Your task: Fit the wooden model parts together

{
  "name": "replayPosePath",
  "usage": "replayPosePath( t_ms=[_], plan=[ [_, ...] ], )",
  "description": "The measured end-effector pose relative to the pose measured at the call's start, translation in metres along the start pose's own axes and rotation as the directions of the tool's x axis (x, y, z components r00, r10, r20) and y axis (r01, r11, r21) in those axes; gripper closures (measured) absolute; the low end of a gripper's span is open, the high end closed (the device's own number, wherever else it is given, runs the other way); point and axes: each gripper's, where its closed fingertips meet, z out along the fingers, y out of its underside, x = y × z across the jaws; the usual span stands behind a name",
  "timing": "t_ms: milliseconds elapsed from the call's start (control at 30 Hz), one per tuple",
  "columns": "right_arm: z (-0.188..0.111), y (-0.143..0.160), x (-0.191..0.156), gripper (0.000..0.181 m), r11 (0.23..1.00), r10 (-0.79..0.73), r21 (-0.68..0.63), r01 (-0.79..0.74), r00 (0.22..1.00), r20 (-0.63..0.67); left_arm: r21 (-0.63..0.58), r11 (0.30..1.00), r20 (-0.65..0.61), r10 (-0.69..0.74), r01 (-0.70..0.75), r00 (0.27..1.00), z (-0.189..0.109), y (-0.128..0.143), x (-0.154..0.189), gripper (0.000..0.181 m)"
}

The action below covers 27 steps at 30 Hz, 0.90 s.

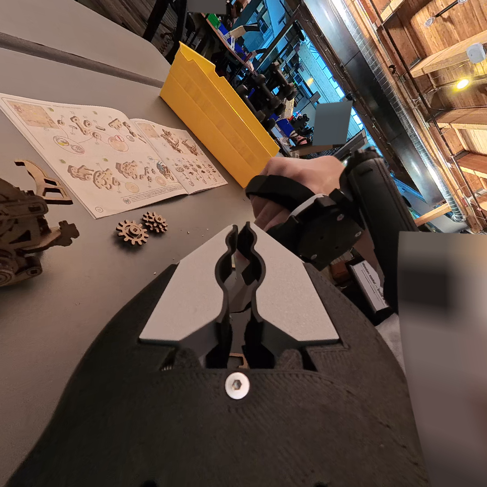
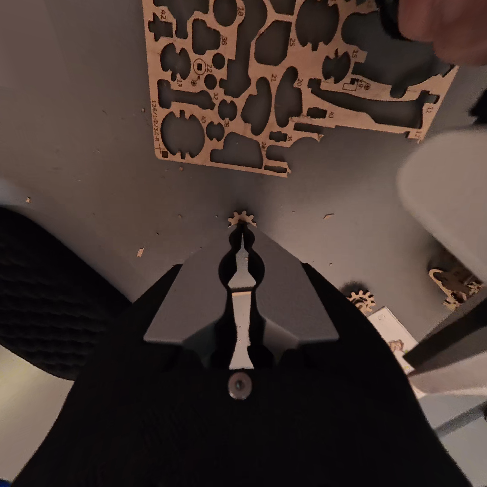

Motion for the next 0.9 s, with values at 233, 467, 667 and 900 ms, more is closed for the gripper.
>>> replayPosePath(
  t_ms=[233,467,667,900],
  plan=[
    [0.0001,0.0000,-0.0003,0.180,0.998,-0.020,-0.061,0.018,0.999,-0.033,0.013,1.000,-0.002,-0.004,0.004,1.000,-0.0021,-0.0026,0.0003,0.177],
    [0.0001,-0.0003,-0.0009,0.180,0.994,-0.055,-0.101,0.046,0.995,-0.088,0.011,1.000,-0.003,-0.007,0.007,1.000,-0.0017,-0.0019,-0.0004,0.176],
    [0.0002,-0.0004,-0.0013,0.181,0.991,-0.082,-0.119,0.065,0.987,-0.141,0.015,1.000,-0.002,-0.007,0.007,1.000,-0.0022,-0.0025,-0.0002,0.177],
    [0.0001,-0.0010,-0.0005,0.181,0.999,-0.022,-0.043,0.019,0.997,-0.068,0.014,1.000,0.002,-0.005,0.005,1.000,-0.0023,-0.0022,-0.0009,0.177]
  ],
)
